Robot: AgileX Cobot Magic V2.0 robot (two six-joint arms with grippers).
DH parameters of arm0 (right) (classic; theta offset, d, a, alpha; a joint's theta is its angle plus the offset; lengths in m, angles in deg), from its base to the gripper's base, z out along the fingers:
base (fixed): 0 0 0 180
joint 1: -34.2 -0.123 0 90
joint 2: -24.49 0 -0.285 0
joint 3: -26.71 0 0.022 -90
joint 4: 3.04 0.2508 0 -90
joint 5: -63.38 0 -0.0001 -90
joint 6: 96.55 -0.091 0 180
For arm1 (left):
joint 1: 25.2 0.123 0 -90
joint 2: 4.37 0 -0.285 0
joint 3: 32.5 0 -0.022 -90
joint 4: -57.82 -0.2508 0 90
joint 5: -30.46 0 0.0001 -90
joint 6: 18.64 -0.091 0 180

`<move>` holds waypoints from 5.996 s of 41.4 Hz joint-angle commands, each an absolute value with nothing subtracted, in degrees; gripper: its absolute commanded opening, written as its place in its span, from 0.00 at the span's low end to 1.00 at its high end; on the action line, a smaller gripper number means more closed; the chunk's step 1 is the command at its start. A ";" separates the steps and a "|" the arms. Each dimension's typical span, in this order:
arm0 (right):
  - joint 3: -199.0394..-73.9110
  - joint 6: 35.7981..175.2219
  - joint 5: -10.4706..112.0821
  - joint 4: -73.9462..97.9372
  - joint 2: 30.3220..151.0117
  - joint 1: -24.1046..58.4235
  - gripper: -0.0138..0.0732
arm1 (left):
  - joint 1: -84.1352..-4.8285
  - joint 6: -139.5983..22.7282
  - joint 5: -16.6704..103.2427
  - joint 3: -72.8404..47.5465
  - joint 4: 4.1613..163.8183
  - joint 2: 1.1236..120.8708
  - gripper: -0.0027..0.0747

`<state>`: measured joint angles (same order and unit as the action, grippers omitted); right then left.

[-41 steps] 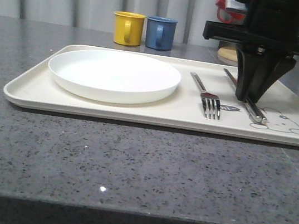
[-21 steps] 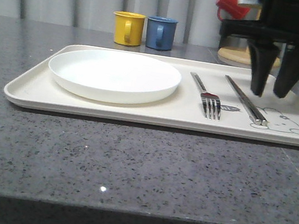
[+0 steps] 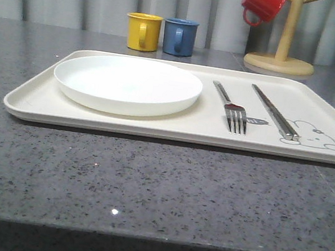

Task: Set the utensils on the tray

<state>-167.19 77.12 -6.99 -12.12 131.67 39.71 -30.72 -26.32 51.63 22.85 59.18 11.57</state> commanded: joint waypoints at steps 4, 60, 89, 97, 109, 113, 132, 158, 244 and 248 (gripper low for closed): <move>-168.98 79.24 -11.27 -13.65 131.19 44.98 0.60 | -30.73 -25.71 47.02 21.27 59.60 12.17 0.01; -168.98 82.61 -7.87 -13.94 138.29 48.95 0.13 | -30.73 -25.71 47.02 21.27 59.60 12.17 0.01; -169.04 79.32 -13.12 -5.07 129.19 44.43 0.13 | -30.73 -25.71 46.91 21.27 59.60 12.17 0.01; -169.04 78.92 -13.12 -1.22 129.19 37.36 0.13 | -30.73 -25.71 46.91 21.27 59.60 12.17 0.01; -169.04 74.95 -13.12 -0.15 129.19 27.75 0.13 | -30.73 -25.71 46.91 21.27 59.60 12.17 0.01; -169.04 73.86 -13.12 -0.05 129.19 25.52 0.13 | -30.73 -25.71 46.91 21.27 59.60 12.17 0.01; -168.93 71.48 -13.07 1.71 131.37 23.96 0.13 | -30.73 -25.71 46.91 21.27 59.60 12.17 0.01; -168.93 68.90 -13.07 2.47 136.83 23.96 0.14 | -30.73 -25.71 46.91 21.27 59.60 12.17 0.01; -127.84 81.94 22.07 -2.06 76.64 23.96 0.09 | -30.73 -25.71 46.91 21.27 59.60 12.17 0.01; -121.12 81.94 27.24 -3.76 70.15 23.96 0.09 | -30.73 -25.71 46.91 21.27 59.60 12.17 0.01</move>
